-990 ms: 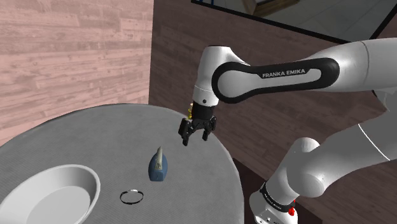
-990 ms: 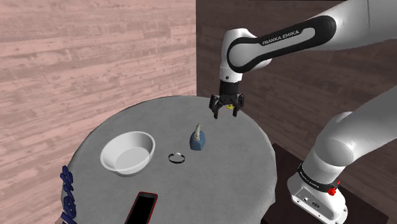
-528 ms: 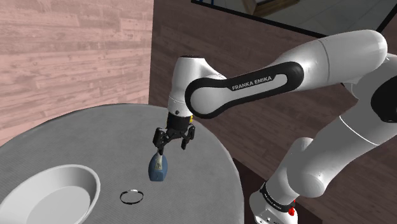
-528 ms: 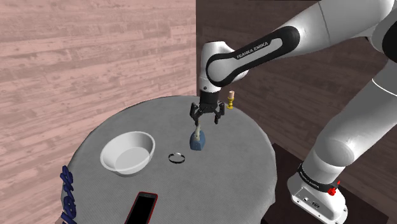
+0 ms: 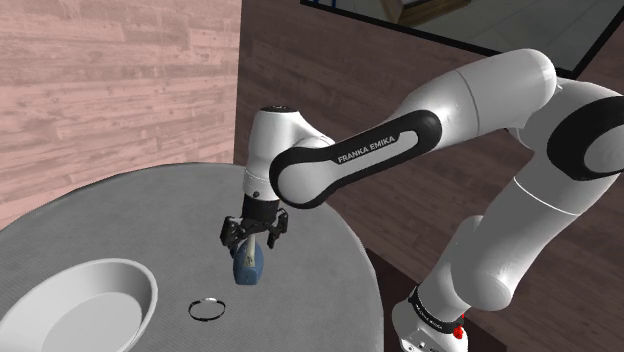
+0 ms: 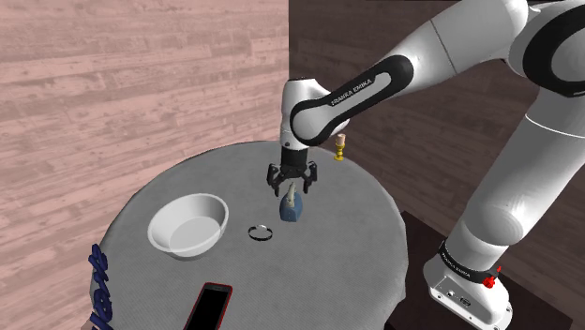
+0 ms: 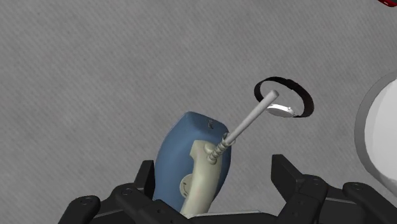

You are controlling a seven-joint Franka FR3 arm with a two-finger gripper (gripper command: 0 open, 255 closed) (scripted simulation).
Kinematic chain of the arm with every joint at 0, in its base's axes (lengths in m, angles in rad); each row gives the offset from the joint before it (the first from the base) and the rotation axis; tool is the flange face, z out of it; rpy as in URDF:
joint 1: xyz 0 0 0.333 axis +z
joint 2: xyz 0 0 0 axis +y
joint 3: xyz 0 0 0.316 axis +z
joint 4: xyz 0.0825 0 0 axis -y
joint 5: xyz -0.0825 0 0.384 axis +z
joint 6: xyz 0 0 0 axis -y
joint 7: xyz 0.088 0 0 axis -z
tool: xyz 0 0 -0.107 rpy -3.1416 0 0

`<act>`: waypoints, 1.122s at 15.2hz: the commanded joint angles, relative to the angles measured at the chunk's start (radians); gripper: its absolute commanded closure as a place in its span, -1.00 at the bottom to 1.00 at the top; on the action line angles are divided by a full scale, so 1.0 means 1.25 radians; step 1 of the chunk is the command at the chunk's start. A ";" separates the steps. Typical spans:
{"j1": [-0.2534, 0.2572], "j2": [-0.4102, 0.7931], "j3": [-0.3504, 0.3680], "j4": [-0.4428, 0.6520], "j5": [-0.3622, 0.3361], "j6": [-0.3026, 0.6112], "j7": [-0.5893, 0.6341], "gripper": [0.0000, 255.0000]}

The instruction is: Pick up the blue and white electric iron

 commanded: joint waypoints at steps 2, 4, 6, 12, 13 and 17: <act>0.001 0.028 0.001 -0.014 -0.008 0.041 0.000 -1.00; 0.001 0.028 0.001 -0.014 -0.008 0.041 0.000 -1.00; 0.001 0.027 0.001 -0.013 -0.008 0.039 0.000 1.00; 0.001 0.027 0.001 -0.013 -0.007 0.039 0.000 1.00; 0.001 0.027 0.001 -0.013 -0.008 0.039 0.001 1.00; 0.000 0.007 0.000 -0.001 -0.002 0.007 0.000 1.00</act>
